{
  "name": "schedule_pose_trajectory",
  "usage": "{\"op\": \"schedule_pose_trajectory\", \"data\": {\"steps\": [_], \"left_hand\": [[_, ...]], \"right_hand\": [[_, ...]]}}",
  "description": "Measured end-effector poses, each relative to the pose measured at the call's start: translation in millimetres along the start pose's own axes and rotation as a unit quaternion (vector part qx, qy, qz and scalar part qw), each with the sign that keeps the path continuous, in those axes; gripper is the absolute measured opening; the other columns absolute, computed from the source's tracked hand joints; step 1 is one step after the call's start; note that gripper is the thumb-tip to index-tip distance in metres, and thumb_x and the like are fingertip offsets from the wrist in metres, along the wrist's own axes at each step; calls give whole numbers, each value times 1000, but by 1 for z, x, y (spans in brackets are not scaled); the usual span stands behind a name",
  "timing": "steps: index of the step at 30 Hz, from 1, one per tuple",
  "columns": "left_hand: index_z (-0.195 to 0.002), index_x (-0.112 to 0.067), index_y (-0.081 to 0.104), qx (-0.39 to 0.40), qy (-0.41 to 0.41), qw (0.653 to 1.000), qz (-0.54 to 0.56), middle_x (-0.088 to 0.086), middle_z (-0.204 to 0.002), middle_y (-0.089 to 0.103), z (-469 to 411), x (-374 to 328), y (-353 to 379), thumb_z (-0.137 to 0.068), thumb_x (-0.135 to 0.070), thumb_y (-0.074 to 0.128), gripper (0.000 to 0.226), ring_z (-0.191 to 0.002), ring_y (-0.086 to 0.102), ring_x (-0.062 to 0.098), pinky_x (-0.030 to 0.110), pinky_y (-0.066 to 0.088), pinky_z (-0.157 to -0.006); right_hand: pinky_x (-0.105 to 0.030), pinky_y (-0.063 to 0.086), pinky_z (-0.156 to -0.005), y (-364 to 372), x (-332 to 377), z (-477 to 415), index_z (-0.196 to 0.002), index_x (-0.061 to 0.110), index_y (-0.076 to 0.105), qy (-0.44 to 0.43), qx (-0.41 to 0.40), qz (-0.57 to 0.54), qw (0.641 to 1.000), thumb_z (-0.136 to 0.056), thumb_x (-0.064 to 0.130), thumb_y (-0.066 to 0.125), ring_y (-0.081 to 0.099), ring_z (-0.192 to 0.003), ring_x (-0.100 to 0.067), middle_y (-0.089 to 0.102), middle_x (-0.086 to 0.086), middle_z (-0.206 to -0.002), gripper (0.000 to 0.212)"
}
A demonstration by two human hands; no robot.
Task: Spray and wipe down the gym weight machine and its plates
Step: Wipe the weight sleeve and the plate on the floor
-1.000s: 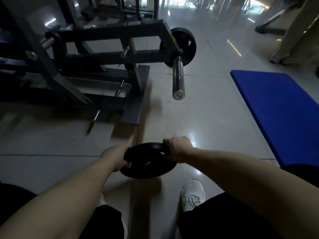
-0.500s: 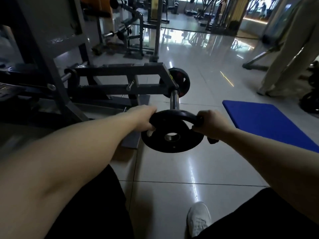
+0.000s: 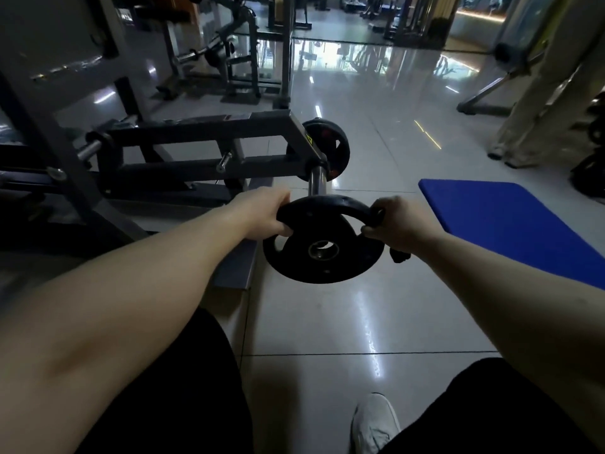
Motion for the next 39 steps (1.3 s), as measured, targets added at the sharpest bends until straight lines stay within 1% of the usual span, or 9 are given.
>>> {"op": "schedule_pose_trajectory", "data": {"steps": [11, 14, 17, 23, 28, 30, 32, 36, 39], "left_hand": [[-101, -31, 49, -38, -44, 998, -5, -12, -89, 57, -9, 9, 3, -85, -36, 77, 33, -86, 59, 17, 38, 46, -70], [-102, -32, 49, -38, -45, 998, -3, -11, -90, 59, -11, 12, 5, -86, -37, 76, 32, -87, 60, 17, 38, 46, -70], [-106, -32, 48, -39, -54, 998, -10, -10, -95, 63, -13, 16, 8, -87, -41, 74, 33, -90, 62, 19, 38, 46, -72], [-123, -28, 51, -80, -69, 994, -30, -2, -111, 68, -21, 14, 12, -93, -38, 67, 36, -102, 65, 27, 43, 50, -82], [-129, -29, 55, -127, -99, 986, 42, -1, -120, 65, -29, 8, 15, -91, -33, 70, 41, -110, 64, 28, 44, 53, -86], [-127, -26, 58, -110, -144, 976, 117, 0, -122, 63, -32, 12, 21, -83, -44, 73, 50, -111, 63, 28, 46, 55, -89], [-130, -17, 55, -90, -233, 933, 257, 3, -126, 62, -29, 20, 27, -72, -59, 76, 75, -113, 62, 28, 44, 54, -95], [-125, -14, 58, 47, -347, 762, 545, 9, -117, 67, -15, 13, 49, -74, -68, 78, 77, -102, 67, 28, 45, 57, -88], [-144, -18, 48, 21, -348, 704, 619, 15, -146, 50, -20, 15, 53, -79, -64, 76, 85, -131, 52, 40, 59, 52, -98]], "right_hand": [[-27, 53, -50, 13, 6, -15, -94, 29, 73, 43, -11, -25, 999, -81, 34, 76, 67, -52, -17, 69, 4, -67, 14], [-32, 58, -50, 18, 5, -19, -90, 29, 72, 40, -14, -29, 999, -83, 35, 76, 65, -44, -18, 68, 3, -64, 10], [-40, 62, -61, 20, 3, -25, -93, 30, 72, 34, -26, -10, 999, -83, 39, 74, 66, -55, -20, 67, 3, -69, 13], [-31, 47, -61, 28, -6, -32, -101, 31, 71, 12, -58, 23, 998, -83, 51, 73, 63, -76, -26, 64, 2, -82, 27], [-39, 62, -61, 28, -12, -34, -93, 13, 57, 134, 1, -56, 989, -85, 45, 74, 70, -57, -24, 69, 0, -71, 37], [-30, 56, -50, 28, -19, -28, -85, 9, 52, 212, 54, -110, 970, -87, 41, 76, 69, -52, -24, 70, -6, -71, 41], [-23, 43, -43, 34, -26, -20, -90, 2, 64, 270, 122, -174, 939, -90, 42, 74, 65, -50, -22, 71, -12, -77, 40], [-28, 40, -48, 56, -18, -20, -120, -8, 61, 315, 198, -443, 816, -101, 27, 54, 56, -49, -29, 60, -19, -82, 40], [-32, 44, -52, 59, -16, -25, -119, -10, 58, 329, 165, -496, 786, -93, 19, 53, 57, -57, -32, 58, -21, -84, 39]]}}
Point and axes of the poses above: each hand's wrist, its own z-axis away from the middle knuckle, its own y-axis out of the palm, x = y × z, the point moved 5 cm from there along -z, towards the middle knuckle
